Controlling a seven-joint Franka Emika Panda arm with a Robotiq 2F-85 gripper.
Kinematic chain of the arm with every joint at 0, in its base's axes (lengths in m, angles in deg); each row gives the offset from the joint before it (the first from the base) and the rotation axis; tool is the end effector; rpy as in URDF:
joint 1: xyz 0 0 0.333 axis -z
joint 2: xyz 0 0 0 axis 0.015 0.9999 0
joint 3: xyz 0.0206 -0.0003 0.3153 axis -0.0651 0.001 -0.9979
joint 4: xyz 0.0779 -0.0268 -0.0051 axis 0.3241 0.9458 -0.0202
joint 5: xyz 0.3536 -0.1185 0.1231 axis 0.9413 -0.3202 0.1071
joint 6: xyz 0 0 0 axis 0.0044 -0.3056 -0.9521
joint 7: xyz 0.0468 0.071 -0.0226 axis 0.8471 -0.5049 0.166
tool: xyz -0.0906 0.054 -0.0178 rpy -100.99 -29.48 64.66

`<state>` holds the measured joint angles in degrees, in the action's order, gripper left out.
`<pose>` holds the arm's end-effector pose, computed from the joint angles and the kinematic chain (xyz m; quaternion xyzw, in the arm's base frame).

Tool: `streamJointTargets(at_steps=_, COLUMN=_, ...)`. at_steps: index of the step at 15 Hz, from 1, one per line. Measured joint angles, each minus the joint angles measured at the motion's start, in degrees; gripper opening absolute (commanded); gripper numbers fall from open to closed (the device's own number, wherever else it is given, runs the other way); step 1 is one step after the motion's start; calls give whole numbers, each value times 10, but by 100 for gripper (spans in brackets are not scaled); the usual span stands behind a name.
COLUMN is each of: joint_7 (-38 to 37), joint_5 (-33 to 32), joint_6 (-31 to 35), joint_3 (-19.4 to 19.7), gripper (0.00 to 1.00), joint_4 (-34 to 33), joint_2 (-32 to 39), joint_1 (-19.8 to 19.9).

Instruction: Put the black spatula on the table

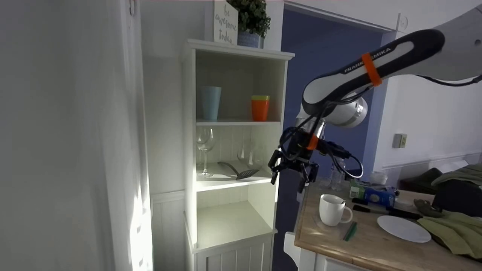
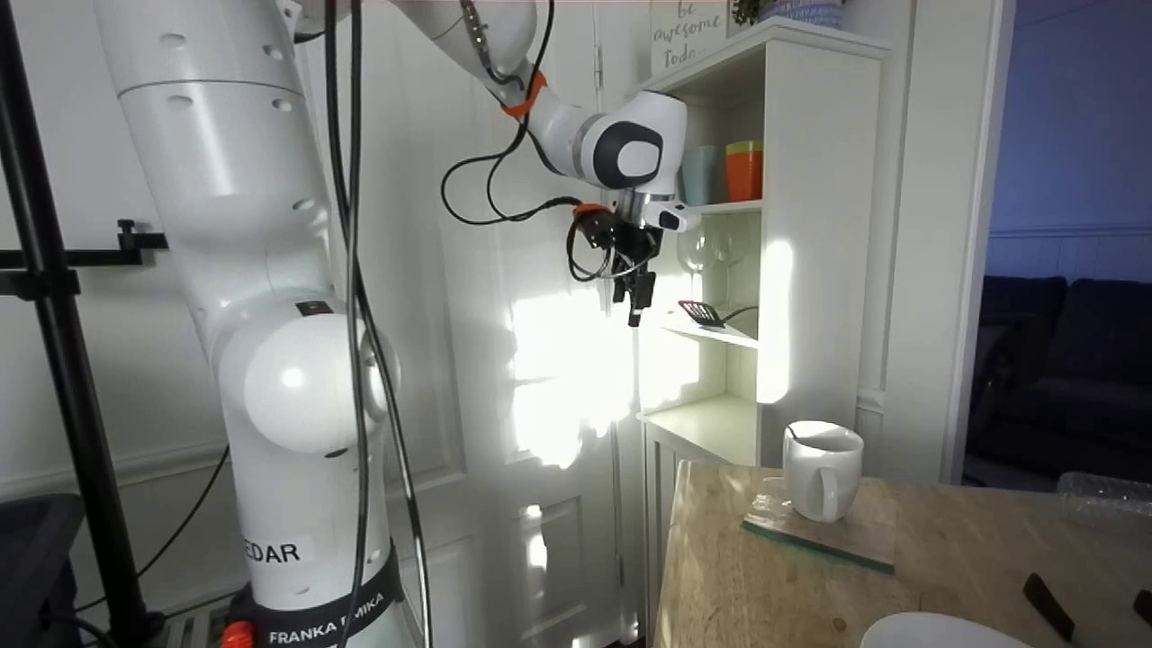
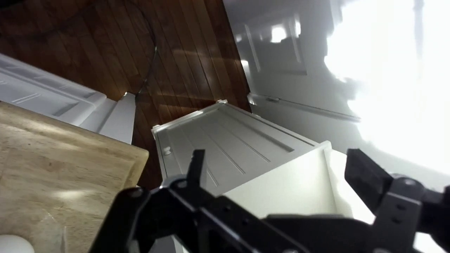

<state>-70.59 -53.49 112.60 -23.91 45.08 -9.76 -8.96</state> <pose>0.5045 0.1397 0.4435 -0.9681 0.1960 0.0045 0.1562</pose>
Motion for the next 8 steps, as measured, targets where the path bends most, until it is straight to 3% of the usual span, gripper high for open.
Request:
streamJointTargets(at_steps=3, joint_7=-64, joint_5=20, joint_6=26, joint_3=0, gripper=100, joint_4=-39, joint_2=24, joint_1=1)
streamJointTargets(at_steps=8, joint_7=-175, joint_5=27, joint_6=124, joint_3=0, gripper=100, joint_4=-55, joint_2=57, joint_1=1)
